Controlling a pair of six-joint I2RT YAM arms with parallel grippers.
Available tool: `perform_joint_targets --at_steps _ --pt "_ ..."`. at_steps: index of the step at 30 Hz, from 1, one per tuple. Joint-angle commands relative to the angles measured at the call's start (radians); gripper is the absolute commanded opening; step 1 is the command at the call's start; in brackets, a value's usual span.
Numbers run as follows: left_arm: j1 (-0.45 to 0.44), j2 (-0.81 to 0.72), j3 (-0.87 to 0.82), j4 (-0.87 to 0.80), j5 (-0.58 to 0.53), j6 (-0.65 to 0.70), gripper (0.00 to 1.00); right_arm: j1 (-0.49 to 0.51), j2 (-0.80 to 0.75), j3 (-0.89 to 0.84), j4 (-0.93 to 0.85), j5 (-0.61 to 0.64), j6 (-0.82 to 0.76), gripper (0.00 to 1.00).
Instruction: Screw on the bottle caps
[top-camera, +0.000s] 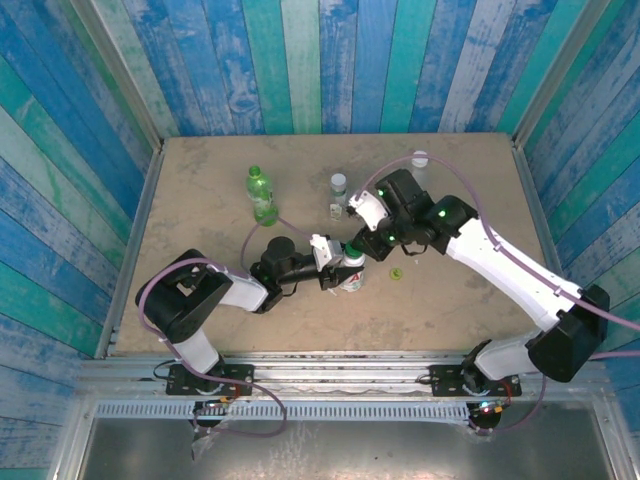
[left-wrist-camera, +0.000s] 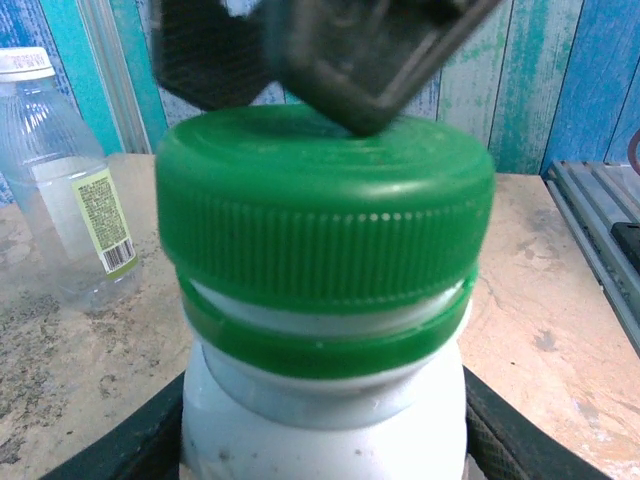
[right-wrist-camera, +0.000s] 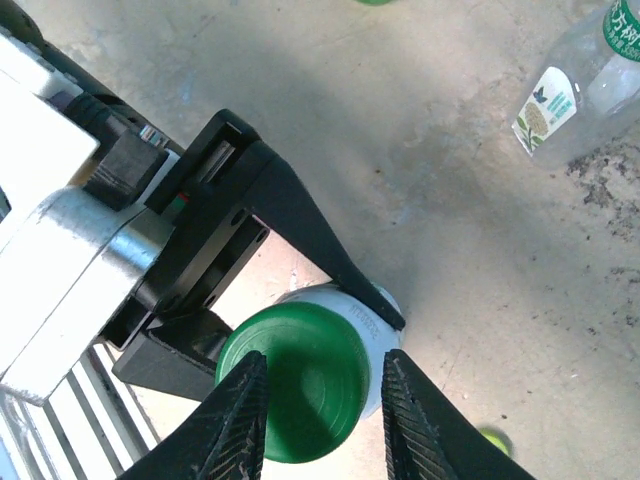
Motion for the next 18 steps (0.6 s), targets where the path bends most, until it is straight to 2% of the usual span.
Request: perform_joint_targets --at_steps 1,6,12,16,18 --pt "-0.006 -0.021 -0.007 -0.102 0.015 0.009 0.55 0.033 0.049 -0.113 -0.183 0.066 0.026 0.33" --pt "-0.006 -0.012 -0.007 -0.087 0.015 0.0 0.54 0.057 0.062 -0.15 -0.186 0.093 0.061 0.33" --pt "-0.004 -0.018 -0.001 -0.096 0.007 -0.038 0.53 0.051 -0.025 -0.092 -0.067 0.081 0.117 0.4" --pt "-0.004 -0.024 0.02 -0.14 -0.015 -0.071 0.52 0.054 -0.046 -0.052 -0.016 0.124 0.232 0.49" --pt "-0.004 -0.03 0.033 -0.17 -0.018 -0.087 0.52 0.063 -0.051 -0.043 -0.003 0.177 0.314 0.49"
